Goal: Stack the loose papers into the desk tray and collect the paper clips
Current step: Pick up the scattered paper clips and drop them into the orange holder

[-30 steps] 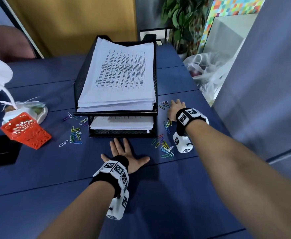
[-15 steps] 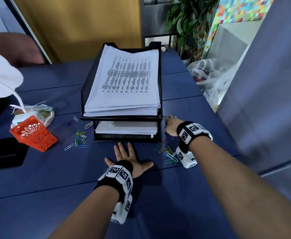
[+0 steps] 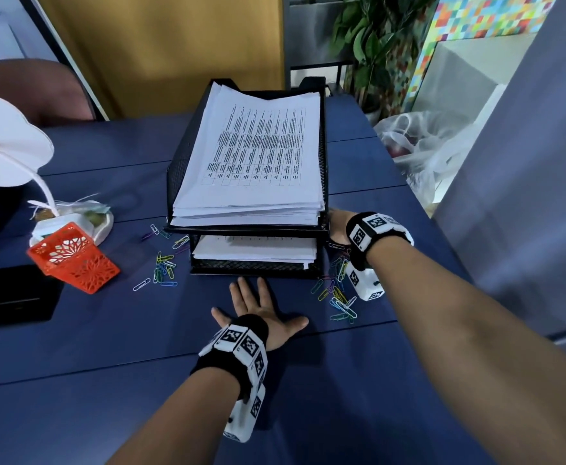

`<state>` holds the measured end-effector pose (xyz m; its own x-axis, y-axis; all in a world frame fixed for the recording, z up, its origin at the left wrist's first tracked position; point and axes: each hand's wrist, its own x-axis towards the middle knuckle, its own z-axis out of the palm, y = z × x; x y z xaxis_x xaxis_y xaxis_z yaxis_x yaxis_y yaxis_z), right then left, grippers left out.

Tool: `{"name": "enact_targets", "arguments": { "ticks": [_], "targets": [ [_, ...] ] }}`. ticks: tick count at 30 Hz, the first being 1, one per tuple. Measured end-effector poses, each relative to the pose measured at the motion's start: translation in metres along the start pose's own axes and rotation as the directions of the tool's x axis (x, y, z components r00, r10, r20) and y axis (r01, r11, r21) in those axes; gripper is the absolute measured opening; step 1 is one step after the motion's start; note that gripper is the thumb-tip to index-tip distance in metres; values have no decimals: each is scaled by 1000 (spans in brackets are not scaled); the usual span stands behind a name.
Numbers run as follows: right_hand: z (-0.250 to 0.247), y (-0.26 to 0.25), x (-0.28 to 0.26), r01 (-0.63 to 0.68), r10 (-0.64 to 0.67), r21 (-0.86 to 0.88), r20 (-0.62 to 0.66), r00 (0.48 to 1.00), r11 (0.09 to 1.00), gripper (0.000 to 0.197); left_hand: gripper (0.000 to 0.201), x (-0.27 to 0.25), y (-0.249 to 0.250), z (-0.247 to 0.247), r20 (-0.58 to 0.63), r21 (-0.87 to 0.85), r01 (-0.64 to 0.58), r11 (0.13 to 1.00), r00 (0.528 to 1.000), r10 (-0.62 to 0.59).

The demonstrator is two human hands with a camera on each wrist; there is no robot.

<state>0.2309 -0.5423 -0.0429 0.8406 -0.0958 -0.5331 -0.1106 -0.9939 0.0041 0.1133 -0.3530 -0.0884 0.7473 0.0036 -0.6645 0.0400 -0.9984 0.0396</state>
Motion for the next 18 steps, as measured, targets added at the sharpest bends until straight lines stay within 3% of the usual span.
{"name": "enact_targets", "arguments": {
  "ticks": [8, 13, 18],
  "targets": [
    [15, -2, -11, 87, -64, -182, 130, 989, 979, 69, 117, 0, -1, 0, -5, -1, 0, 1000, 1000, 0],
    [40, 3, -46, 141, -135, -57, 103, 986, 988, 75, 116, -3, -1, -3, 0, -8, -5, 1000, 1000, 5],
    [44, 6, -71, 78, -85, 72, 100, 991, 994, 55, 117, -6, -2, -2, -8, -10, -9, 1000, 1000, 9]
  ]
}}
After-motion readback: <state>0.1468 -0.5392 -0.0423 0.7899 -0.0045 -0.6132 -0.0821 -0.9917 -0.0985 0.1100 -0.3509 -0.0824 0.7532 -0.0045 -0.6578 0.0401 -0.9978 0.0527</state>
